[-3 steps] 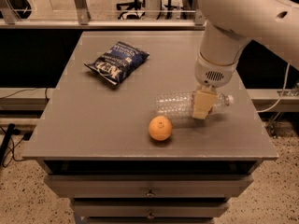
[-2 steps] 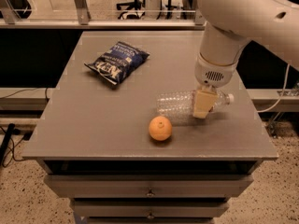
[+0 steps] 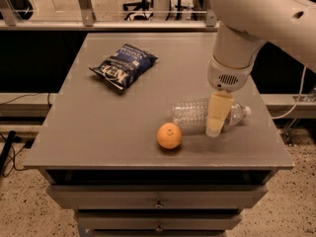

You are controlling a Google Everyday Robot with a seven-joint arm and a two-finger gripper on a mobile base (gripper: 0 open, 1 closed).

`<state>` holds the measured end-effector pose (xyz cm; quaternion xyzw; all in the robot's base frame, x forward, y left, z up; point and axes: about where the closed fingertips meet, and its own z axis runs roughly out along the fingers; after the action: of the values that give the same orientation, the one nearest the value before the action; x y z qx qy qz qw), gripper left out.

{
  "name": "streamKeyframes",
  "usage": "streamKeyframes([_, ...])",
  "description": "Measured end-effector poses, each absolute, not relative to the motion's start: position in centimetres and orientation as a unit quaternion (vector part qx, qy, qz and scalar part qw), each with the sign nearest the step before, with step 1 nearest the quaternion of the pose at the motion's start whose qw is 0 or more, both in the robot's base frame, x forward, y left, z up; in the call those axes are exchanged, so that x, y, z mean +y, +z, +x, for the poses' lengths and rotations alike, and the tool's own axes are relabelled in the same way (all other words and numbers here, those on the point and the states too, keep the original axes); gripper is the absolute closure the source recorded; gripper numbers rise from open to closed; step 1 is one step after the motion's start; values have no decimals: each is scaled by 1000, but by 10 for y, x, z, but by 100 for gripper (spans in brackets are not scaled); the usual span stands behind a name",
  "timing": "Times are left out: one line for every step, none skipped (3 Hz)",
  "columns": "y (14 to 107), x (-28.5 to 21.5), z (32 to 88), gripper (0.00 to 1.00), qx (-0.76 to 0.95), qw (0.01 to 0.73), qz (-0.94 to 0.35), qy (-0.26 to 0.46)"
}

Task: Move water bottle near orange

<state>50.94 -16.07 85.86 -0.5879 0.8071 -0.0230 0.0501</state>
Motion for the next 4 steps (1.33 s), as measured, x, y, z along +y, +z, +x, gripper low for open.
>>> streamKeyframes([859,-162,510,0,808,50,-587,-24])
streamKeyframes([868,-169,512,0,812,59,-580,-26])
streamKeyframes([901,-196,517,0,826,107,-553,4])
streamKeyframes([939,-222,519,0,827,166,-533,62])
